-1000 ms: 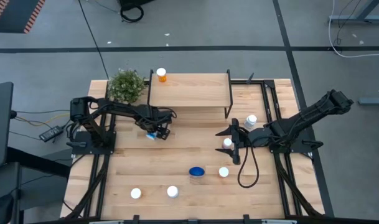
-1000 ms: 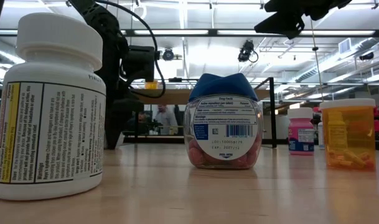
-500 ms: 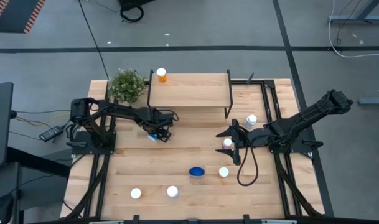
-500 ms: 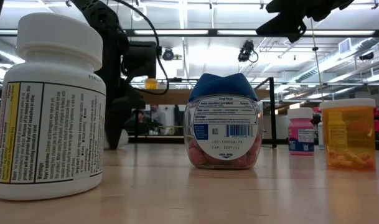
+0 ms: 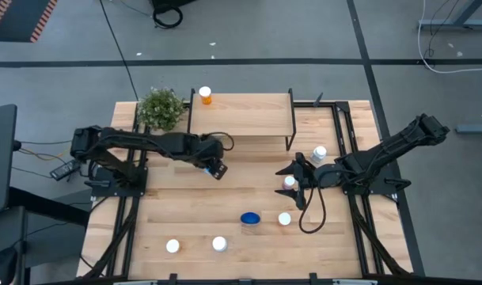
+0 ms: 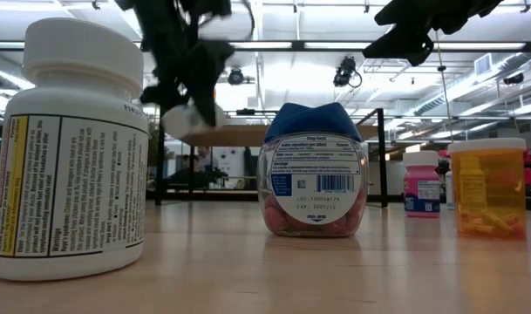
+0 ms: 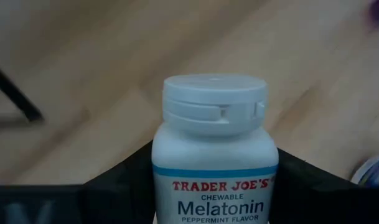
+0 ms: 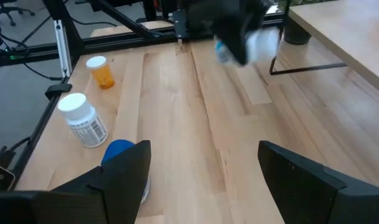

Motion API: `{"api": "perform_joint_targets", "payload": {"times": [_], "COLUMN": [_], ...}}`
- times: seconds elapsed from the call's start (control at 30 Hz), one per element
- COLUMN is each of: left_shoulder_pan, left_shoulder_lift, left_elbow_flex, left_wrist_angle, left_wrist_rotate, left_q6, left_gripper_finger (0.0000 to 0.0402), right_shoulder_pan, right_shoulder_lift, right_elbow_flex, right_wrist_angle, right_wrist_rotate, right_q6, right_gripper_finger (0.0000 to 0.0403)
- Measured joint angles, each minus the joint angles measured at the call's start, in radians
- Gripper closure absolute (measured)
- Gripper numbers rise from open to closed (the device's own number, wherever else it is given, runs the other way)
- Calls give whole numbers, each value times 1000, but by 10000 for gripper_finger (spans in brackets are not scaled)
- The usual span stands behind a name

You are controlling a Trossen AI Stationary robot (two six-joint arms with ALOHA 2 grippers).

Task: Pick and place medicine bottles onto shelf by color
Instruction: Put the white blue pill bottle on the shelf

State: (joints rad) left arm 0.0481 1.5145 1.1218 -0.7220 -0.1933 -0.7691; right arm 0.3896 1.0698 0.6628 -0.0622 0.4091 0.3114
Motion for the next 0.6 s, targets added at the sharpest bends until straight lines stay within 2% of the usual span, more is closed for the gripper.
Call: {"api": "perform_joint_targets", "payload": {"times": [0.2,0.37,0.5,0.6], "left_shoulder_pan": [-54,-59,-59,-59], "left_shoulder_lift": [-41,-49,-48,-48], "left_elbow_flex": [65,67,46,-4], "left_wrist_angle": [36,107,190,271], "left_wrist_rotate": [-261,-472,-668,-765], "left_q6": [84,126,128,118], "left_gripper_finger": [185,180,177,182], "right_shoulder_pan": [0,0,0,4], "right_shoulder_lift": [0,0,0,0], "right_elbow_flex": [0,0,0,0], "right_wrist_angle": [0,2,2,-1], "right_wrist_rotate": [0,1,1,2], "right_q6": [23,22,29,43], "right_gripper_finger": [98,98,98,98]}}
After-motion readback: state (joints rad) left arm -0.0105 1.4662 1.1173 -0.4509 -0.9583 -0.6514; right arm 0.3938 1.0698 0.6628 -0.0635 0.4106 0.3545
